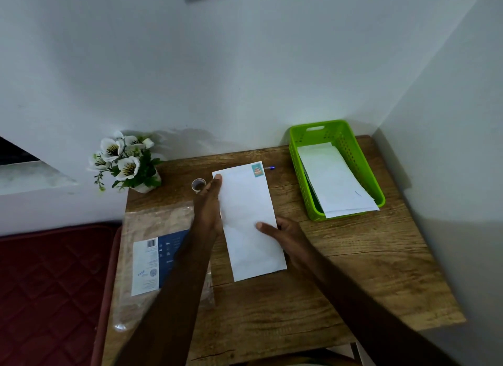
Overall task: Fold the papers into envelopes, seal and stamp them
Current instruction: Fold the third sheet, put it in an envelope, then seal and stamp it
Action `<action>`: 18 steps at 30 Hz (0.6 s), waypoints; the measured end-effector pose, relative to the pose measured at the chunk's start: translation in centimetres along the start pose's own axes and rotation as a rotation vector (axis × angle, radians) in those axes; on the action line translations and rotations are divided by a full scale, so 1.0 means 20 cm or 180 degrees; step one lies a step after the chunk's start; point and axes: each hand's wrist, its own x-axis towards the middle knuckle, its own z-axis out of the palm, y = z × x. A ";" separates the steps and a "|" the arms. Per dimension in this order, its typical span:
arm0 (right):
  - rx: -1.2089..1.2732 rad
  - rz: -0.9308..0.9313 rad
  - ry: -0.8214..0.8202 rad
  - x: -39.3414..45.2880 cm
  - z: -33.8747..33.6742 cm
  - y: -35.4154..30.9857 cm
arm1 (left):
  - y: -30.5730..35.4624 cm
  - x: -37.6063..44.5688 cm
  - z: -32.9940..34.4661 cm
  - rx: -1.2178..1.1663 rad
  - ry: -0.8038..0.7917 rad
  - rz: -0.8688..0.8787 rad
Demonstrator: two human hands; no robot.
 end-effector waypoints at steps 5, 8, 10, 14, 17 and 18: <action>0.0462 0.0272 0.0128 -0.13 -0.01 0.14 | 0.05 0.00 0.03 -0.0203 -0.0048 -0.0074; 0.0503 0.0221 0.0351 -0.17 -0.01 0.16 | 0.05 -0.01 0.05 -0.0122 -0.0123 -0.0091; 0.0410 0.0076 0.0540 -0.22 -0.01 0.12 | 0.04 -0.01 0.05 -0.0009 -0.0184 -0.0012; -0.0080 -0.0356 0.0977 -0.31 -0.06 -0.02 | 0.05 -0.01 0.05 0.0381 -0.0384 0.0243; -0.0297 -0.0866 0.1324 -0.38 -0.10 -0.16 | 0.05 -0.01 0.04 0.0542 -0.0413 0.0276; -0.0444 -0.1092 0.1475 -0.41 -0.11 -0.21 | 0.05 -0.01 0.04 0.0590 -0.0402 0.0282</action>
